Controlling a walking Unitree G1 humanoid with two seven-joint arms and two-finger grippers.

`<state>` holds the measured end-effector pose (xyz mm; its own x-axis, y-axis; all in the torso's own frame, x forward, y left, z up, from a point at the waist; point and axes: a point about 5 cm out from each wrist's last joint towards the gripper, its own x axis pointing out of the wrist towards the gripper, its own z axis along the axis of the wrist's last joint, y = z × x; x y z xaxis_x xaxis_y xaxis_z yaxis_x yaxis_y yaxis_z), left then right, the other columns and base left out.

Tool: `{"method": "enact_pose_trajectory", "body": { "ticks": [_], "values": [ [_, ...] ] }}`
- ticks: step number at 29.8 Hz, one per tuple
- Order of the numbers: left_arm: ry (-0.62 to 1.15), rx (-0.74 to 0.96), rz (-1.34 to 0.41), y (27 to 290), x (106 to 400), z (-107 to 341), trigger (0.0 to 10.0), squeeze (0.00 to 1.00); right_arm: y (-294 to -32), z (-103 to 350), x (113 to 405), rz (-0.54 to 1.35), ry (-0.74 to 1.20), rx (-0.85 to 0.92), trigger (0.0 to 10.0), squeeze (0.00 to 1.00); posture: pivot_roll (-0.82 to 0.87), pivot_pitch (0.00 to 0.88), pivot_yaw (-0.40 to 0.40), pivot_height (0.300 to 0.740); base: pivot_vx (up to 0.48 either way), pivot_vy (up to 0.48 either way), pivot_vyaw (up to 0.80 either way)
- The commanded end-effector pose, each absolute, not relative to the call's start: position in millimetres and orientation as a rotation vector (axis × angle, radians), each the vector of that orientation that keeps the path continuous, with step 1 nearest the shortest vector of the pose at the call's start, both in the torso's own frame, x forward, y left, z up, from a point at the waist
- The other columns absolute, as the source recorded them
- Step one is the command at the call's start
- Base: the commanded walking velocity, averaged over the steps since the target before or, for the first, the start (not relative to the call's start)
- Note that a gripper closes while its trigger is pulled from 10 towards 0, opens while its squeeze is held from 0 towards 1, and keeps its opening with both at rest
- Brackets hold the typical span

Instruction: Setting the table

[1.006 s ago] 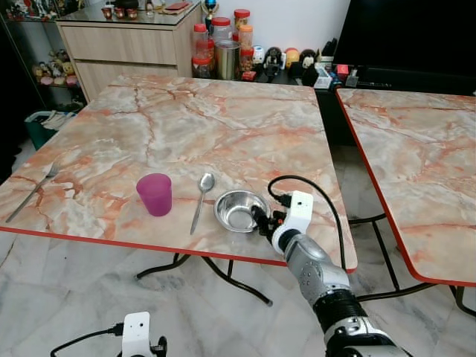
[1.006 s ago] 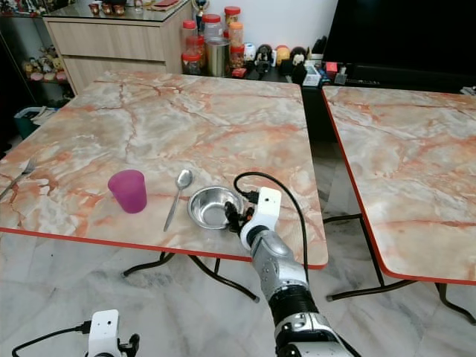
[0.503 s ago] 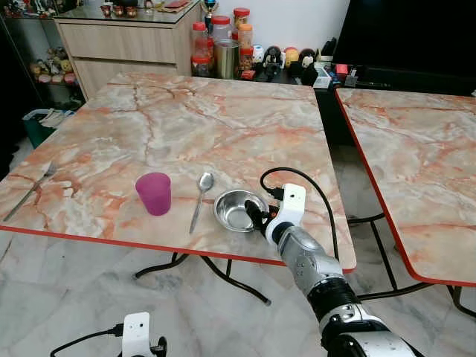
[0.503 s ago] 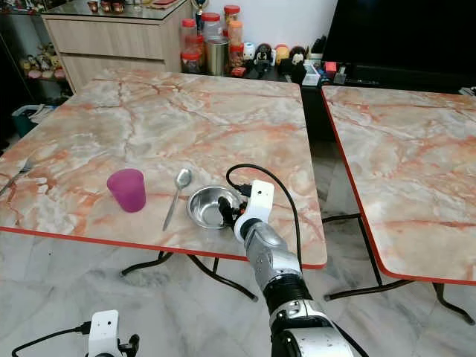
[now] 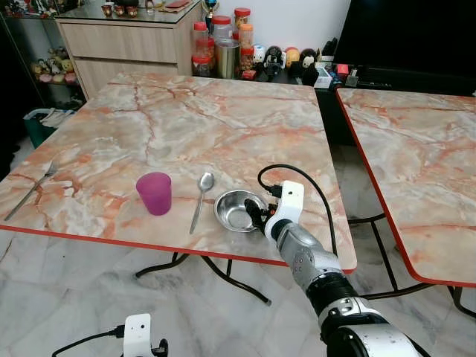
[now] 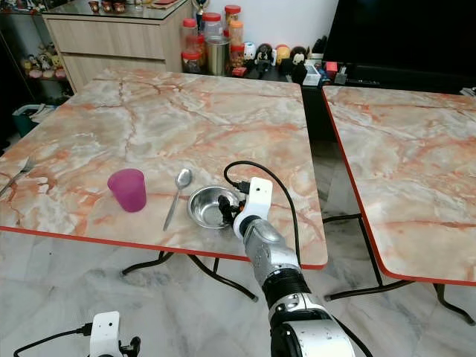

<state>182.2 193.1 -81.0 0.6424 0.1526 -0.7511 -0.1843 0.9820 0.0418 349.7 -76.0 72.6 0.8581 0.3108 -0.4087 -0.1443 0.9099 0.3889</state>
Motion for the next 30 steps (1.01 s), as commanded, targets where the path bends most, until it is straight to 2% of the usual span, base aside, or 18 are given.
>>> {"method": "enact_pose_trajectory", "body": {
  "ticks": [1,13,14,15,16,17,30],
  "values": [
    [0.870,-0.055,0.197,192.2,179.7,-82.8,10.0,0.00,-75.3,73.4,351.5,0.246,0.505,0.326,10.0,0.00,0.00,0.000,-0.073,0.740,0.000,0.000,0.00],
    [0.881,-0.054,0.189,191.2,177.3,-84.2,10.0,0.00,-76.3,71.5,351.2,0.231,0.514,0.331,10.0,0.00,0.00,0.000,-0.071,0.740,0.000,0.000,0.00],
    [0.881,-0.054,0.191,191.5,177.5,-84.1,10.0,0.00,-76.3,71.3,351.2,0.228,0.513,0.332,2.1,0.00,0.00,0.000,-0.071,0.740,0.000,0.000,0.00],
    [0.881,-0.054,0.191,191.5,177.5,-84.1,10.0,0.00,-76.3,71.3,351.2,0.228,0.513,0.332,2.1,0.00,0.00,0.000,-0.071,0.740,0.000,0.000,0.00],
    [0.880,-0.054,0.191,191.6,177.6,-84.0,10.0,0.00,-76.4,71.1,351.1,0.225,0.512,0.333,0.8,0.00,0.00,0.000,-0.072,0.740,0.000,0.000,0.00],
    [0.879,-0.055,0.193,191.9,177.9,-83.8,10.0,0.00,-76.2,70.9,350.9,0.227,0.514,0.333,0.0,0.00,0.01,0.000,-0.073,0.740,0.000,0.000,0.00],
    [0.893,-0.053,0.186,191.0,175.1,-85.4,10.0,0.00,-74.8,68.9,348.7,0.244,0.517,0.335,0.0,0.00,0.00,0.000,-0.071,0.740,0.000,0.000,0.00]
  ]
}}
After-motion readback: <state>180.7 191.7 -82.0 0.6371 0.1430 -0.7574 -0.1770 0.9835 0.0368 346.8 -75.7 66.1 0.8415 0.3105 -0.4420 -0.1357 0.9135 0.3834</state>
